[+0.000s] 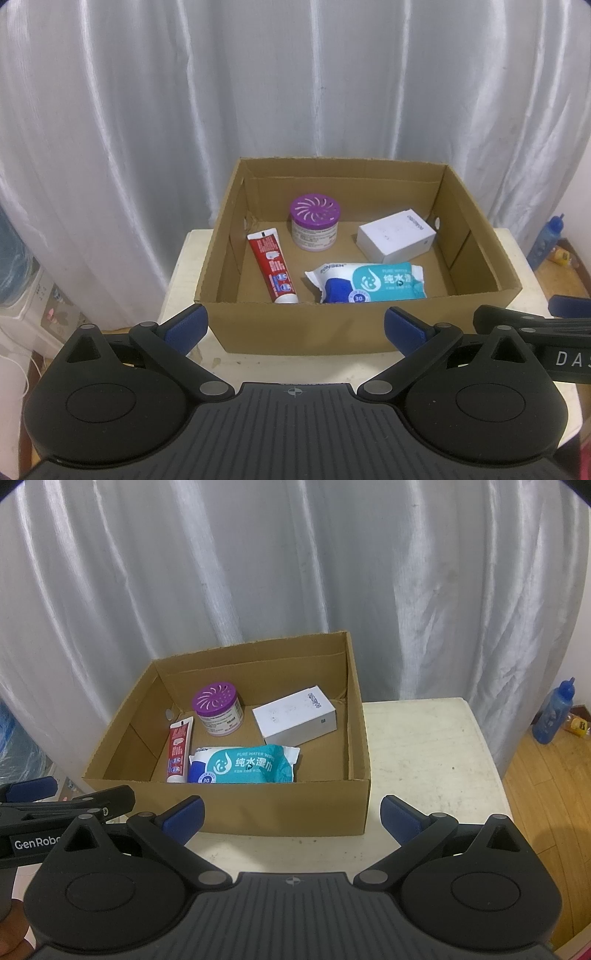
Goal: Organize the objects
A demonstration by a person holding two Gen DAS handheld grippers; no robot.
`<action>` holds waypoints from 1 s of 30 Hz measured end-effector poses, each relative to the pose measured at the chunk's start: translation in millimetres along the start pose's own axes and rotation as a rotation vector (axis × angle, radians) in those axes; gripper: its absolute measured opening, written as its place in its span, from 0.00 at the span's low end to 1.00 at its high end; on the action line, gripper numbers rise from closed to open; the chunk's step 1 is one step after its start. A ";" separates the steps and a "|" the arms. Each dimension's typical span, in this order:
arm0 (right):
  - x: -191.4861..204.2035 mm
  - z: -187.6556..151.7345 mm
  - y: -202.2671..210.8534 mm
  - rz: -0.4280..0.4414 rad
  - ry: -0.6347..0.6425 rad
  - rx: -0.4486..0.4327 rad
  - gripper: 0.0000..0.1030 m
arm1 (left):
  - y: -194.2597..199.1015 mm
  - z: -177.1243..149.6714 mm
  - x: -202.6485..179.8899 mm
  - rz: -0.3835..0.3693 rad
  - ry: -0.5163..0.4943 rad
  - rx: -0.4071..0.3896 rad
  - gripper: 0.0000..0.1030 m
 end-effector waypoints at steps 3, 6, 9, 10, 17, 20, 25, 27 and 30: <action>-0.1 0.1 -0.1 0.000 0.000 0.000 1.00 | 0.1 -0.1 -0.1 0.001 0.000 0.000 0.99; -0.1 0.1 -0.2 0.000 0.000 0.000 1.00 | -0.2 -0.3 0.3 0.000 0.000 0.000 0.99; -0.1 0.2 -0.1 0.000 0.000 0.001 1.00 | 0.2 -0.5 -0.1 0.001 0.000 0.001 0.99; -0.5 0.0 0.1 0.000 -0.001 0.002 1.00 | 0.2 -0.5 0.1 0.001 0.000 0.001 0.99; -1.5 -0.4 0.8 0.001 -0.003 0.001 1.00 | 0.2 -0.6 0.0 0.001 -0.001 0.000 0.99; -1.5 -0.8 0.8 0.000 -0.005 0.001 1.00 | 0.9 -0.2 -0.5 0.001 -0.002 -0.001 0.99; -1.6 -0.7 0.7 0.000 -0.005 0.001 1.00 | 1.1 -0.2 -0.8 0.002 -0.003 -0.001 0.99; -1.7 -0.6 0.6 0.000 -0.004 0.001 1.00 | 1.1 -0.2 -0.8 0.001 -0.003 -0.001 0.99; -1.8 -0.8 0.5 0.000 -0.006 0.001 1.00 | 1.1 0.2 -1.2 0.002 -0.004 -0.001 0.99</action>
Point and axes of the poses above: each gripper's, at about its wrist camera, not at the fingertips, and y roughly against the way its jaws point, x to its left, z to its top, the point moved 10 cm from there along -y, roughly the way its jaws point, and after that the axes turned 9 degrees about -y, right-handed, at the moved point
